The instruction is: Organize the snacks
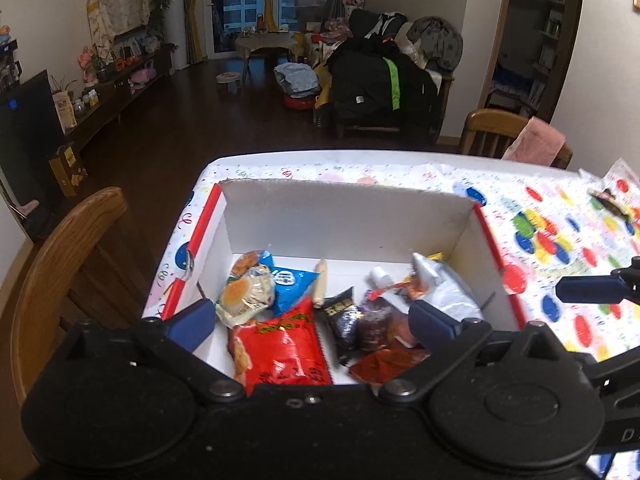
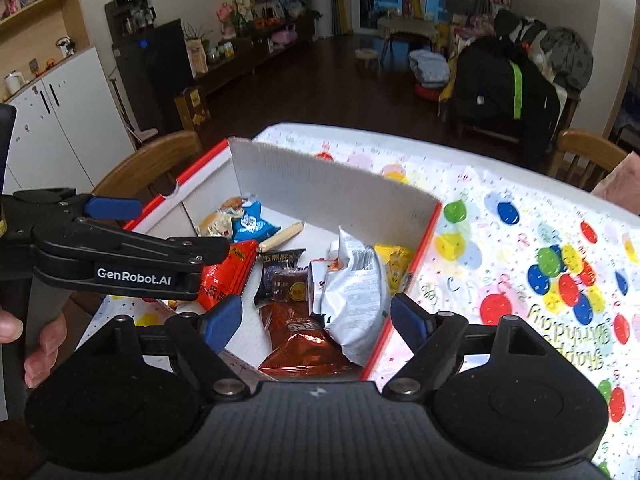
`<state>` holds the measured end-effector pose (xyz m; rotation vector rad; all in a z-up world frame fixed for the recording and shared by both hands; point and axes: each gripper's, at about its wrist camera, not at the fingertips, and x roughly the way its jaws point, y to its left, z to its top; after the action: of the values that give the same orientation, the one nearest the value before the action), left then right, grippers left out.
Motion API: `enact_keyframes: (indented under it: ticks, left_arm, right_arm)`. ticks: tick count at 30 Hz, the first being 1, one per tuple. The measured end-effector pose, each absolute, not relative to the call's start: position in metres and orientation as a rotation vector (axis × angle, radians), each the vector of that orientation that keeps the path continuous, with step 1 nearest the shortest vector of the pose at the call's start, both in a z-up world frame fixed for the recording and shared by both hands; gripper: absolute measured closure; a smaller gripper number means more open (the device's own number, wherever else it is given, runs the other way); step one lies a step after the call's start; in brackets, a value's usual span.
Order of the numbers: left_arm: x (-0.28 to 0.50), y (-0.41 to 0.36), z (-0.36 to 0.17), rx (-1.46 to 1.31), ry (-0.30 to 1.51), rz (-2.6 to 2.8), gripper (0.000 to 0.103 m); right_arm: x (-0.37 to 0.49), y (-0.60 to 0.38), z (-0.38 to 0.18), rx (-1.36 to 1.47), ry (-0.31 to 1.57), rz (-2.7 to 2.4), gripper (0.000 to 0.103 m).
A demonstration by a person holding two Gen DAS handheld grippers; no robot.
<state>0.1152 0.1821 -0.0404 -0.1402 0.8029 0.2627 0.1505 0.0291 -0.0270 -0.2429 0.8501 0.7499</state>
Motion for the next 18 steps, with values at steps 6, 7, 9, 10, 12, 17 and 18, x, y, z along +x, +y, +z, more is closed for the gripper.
enact_keyframes:
  ticks: [6, 7, 9, 10, 12, 17, 18]
  left_arm:
    - [0.099, 0.17, -0.028, -0.135, 0.756, 0.25, 0.0]
    - [0.097, 0.167, -0.025, -0.137, 0.748, 0.244, 0.0]
    - [0.093, 0.162, -0.022, -0.14, 0.733, 0.244, 0.0]
    - [0.091, 0.159, -0.02, -0.137, 0.729, 0.248, 0.0]
    - [0.088, 0.155, -0.017, -0.146, 0.717, 0.239, 0.0]
    - [0.078, 0.148, -0.009, -0.16, 0.7, 0.208, 0.0]
    - [0.077, 0.146, -0.008, -0.158, 0.697, 0.205, 0.0]
  right_arm:
    - [0.14, 0.005, -0.01, -0.221, 0.781, 0.741, 0.021]
    - [0.14, 0.002, -0.008, -0.214, 0.773, 0.74, 0.02]
    - [0.138, -0.006, -0.003, -0.185, 0.764, 0.736, 0.014]
    - [0.138, -0.01, -0.002, -0.171, 0.76, 0.737, 0.011]
    - [0.136, -0.017, 0.002, -0.154, 0.743, 0.733, 0.01]
    - [0.128, -0.033, 0.008, -0.122, 0.69, 0.708, 0.0]
    - [0.127, -0.036, 0.009, -0.115, 0.681, 0.703, 0.0]
